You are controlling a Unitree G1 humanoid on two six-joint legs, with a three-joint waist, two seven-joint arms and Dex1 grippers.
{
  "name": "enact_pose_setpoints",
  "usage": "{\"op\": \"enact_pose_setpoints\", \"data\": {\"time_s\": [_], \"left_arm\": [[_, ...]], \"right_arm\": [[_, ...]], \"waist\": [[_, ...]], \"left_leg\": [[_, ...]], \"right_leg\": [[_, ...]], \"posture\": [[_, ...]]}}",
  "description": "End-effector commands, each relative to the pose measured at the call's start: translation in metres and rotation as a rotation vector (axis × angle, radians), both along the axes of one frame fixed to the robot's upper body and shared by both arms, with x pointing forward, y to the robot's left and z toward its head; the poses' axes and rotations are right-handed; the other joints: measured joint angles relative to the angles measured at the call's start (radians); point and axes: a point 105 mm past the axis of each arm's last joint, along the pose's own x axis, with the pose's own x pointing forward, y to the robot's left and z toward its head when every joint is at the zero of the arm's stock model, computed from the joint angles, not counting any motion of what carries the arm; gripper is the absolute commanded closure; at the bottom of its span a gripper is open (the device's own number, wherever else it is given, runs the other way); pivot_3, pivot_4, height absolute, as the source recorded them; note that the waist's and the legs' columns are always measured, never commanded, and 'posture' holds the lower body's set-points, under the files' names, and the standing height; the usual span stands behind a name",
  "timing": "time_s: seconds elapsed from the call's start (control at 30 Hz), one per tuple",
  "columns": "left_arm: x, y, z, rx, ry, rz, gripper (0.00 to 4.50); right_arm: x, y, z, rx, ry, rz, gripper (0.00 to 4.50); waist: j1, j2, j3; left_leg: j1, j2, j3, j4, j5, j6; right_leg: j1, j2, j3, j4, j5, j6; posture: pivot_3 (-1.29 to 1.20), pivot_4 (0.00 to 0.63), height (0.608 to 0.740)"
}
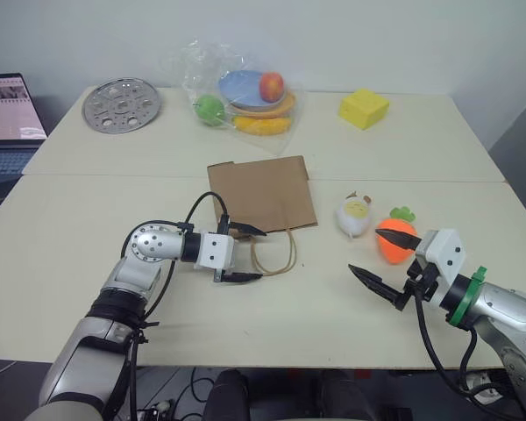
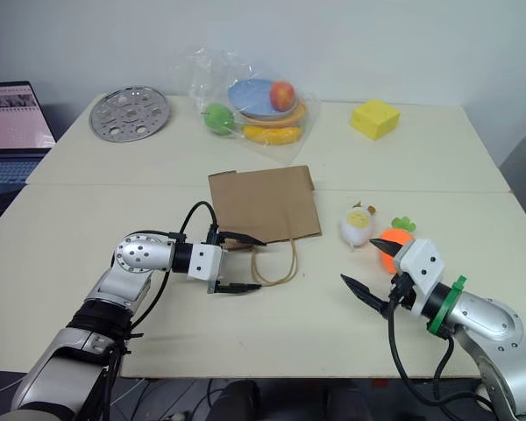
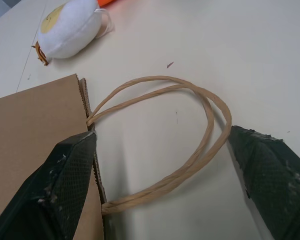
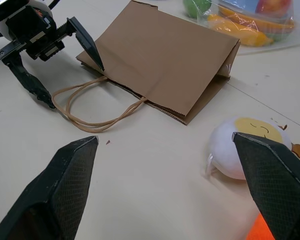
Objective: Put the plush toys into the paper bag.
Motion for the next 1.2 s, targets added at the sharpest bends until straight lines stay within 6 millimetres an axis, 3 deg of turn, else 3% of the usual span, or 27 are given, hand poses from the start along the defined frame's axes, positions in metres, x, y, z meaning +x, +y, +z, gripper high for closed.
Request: {"op": "enact_pose_setpoints", "data": {"time_s": [0.03, 0.07, 0.17, 0.47, 0.6, 0.77, 0.83, 1.0, 1.1, 1.2], "left_arm": [[0.001, -0.007, 0.018, -0.095, 0.034, 0.001, 0.02], [0.0, -0.008, 0.02, -0.105, 0.049, -0.001, 0.02], [0.003, -0.005, 0.024, -0.132, 0.086, 0.031, 0.57], [0.004, -0.008, 0.018, -0.128, 0.102, 0.06, 3.3], [0.014, -0.014, 0.031, -0.18, 0.141, 0.094, 4.45], [0.025, -0.024, 0.086, -0.382, 0.352, 0.146, 4.45], [0.028, -0.029, 0.116, -0.477, 0.424, 0.156, 4.45], [0.024, -0.04, 0.163, -0.607, 0.5, 0.128, 4.45], [0.026, -0.041, 0.17, -0.641, 0.513, 0.144, 4.45], [0.027, -0.041, 0.16, -0.621, 0.503, 0.168, 4.45]], "right_arm": [[-0.003, -0.001, 0.01, 0.007, -0.049, -0.01, 0.0], [-0.003, -0.001, 0.009, 0.009, -0.047, -0.012, 0.0], [-0.003, -0.001, 0.007, 0.007, -0.045, -0.012, 0.0], [-0.002, 0.003, 0.009, 0.018, -0.05, -0.014, 0.0], [0.001, 0.002, 0.009, 0.017, -0.052, -0.02, 0.0], [0.002, 0.0, 0.007, 0.011, -0.046, -0.025, 0.0], [0.002, 0.002, 0.008, 0.021, -0.044, -0.026, 0.0], [0.008, 0.013, 0.019, 0.067, -0.069, -0.016, 0.0], [0.017, 0.026, 0.034, 0.123, -0.092, -0.012, 0.0], [0.028, 0.038, 0.055, 0.209, -0.103, -0.014, 0.0]], "waist": [[0.0, 0.0, 0.0], [0.0, 0.0, 0.0], [0.0, 0.0, 0.0], [0.0, 0.0, 0.0], [0.0, 0.0, 0.0], [0.002, -0.001, 0.001], [0.0, -0.001, 0.001], [-0.003, -0.001, 0.001], [-0.01, -0.001, 0.001], [-0.017, -0.001, 0.001]], "left_leg": [[0.0, 0.0, 0.0, 0.0, 0.0, 0.0], [0.0, 0.0, 0.0, 0.0, 0.0, 0.0], [0.0, 0.0, 0.0, 0.001, 0.0, 0.0], [0.0, 0.0, 0.0, 0.004, 0.0, 0.0], [0.0, 0.0, -0.001, 0.005, 0.0, 0.0], [-0.002, 0.0, -0.002, 0.009, 0.0, 0.0], [-0.002, 0.0, -0.002, 0.01, 0.0, 0.0], [-0.002, 0.0, -0.003, 0.01, 0.0, 0.0], [-0.001, 0.0, -0.003, 0.01, 0.0, 0.0], [0.0, 0.0, -0.003, 0.01, 0.0, 0.0]], "right_leg": [[0.0, 0.0, 0.0, 0.0, 0.0, 0.0], [0.0, 0.0, 0.0, 0.0, 0.0, 0.0], [0.0, 0.0, 0.0, 0.0, 0.0, 0.0], [0.001, 0.0, 0.0, 0.001, 0.0, 0.0], [0.002, 0.0, 0.0, 0.001, 0.0, 0.0], [0.002, 0.0, -0.001, 0.004, 0.0, 0.0], [0.002, 0.0, -0.001, 0.004, 0.0, 0.0], [0.002, 0.001, -0.001, 0.006, 0.0, 0.001], [0.001, 0.001, -0.001, 0.007, 0.0, 0.001], [0.0, 0.001, 0.0, 0.009, 0.0, 0.0]], "posture": [[0.0, 0.15, 0.74], [0.0, 0.15, 0.74], [0.0, 0.15, 0.74], [0.0, 0.15, 0.74], [0.0, 0.15, 0.74], [0.0, 0.15, 0.74], [0.0, 0.15, 0.74], [0.0, 0.15, 0.74], [0.0, 0.15, 0.74], [0.0, 0.15, 0.74]]}}
